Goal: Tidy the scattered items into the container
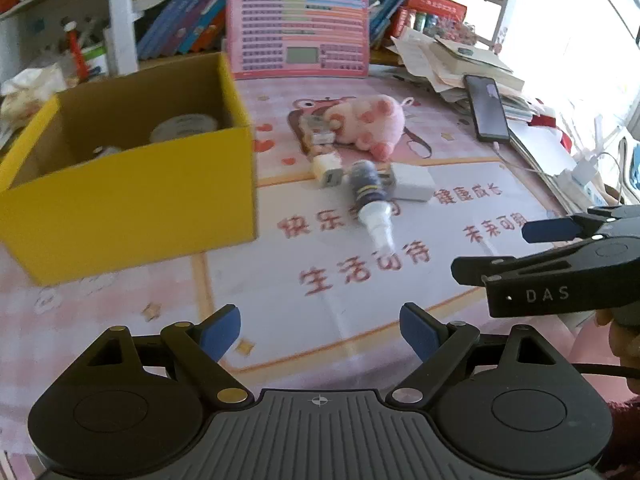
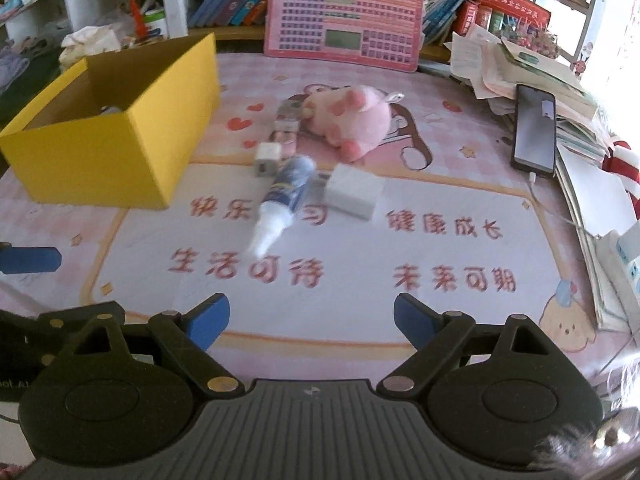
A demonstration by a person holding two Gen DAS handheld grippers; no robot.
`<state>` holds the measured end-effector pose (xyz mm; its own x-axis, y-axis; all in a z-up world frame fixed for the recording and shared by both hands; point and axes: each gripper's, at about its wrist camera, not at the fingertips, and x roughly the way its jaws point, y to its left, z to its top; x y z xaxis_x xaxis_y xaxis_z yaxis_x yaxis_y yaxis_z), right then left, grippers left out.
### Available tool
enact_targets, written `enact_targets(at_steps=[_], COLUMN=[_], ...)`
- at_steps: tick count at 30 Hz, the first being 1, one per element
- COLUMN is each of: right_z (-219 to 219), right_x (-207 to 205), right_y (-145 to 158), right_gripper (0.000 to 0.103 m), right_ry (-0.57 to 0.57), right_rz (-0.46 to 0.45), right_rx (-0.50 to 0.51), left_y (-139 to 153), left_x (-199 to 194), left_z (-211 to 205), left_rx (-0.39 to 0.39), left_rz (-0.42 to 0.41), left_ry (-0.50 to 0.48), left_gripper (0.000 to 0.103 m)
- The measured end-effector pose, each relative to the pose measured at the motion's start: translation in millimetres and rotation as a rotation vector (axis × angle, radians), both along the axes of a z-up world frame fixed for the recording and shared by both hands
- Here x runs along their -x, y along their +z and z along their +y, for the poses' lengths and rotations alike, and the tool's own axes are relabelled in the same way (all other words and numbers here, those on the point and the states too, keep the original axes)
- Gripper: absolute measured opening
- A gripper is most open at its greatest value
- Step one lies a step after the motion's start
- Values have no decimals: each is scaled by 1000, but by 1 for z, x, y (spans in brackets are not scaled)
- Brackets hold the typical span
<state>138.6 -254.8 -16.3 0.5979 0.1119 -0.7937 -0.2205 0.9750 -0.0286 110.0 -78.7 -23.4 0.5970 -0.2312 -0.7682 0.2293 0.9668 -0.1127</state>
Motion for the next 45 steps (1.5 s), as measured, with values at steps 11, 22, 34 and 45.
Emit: enact_targets(at_steps=[11, 22, 34, 45], right_z=[-44, -58, -45, -37], right_x=[-48, -91, -146, -169], right_y=[-8, -18, -37, -50], right_gripper=[90, 85, 81, 73], right_ry=[9, 25, 56, 105], right_rz=[10, 48, 100, 136], right_rx=[-50, -126, -148, -125], left_y=[-6, -16, -28, -42], left_x=[-45, -80, -115, -135], left_z=[-52, -86, -105, -109], left_rx=[-64, -119, -190, -189], left_rz=[-24, -24, -26, 33], left_ry=[-22, -50, -56, -47], left_gripper=[87, 74, 62, 48])
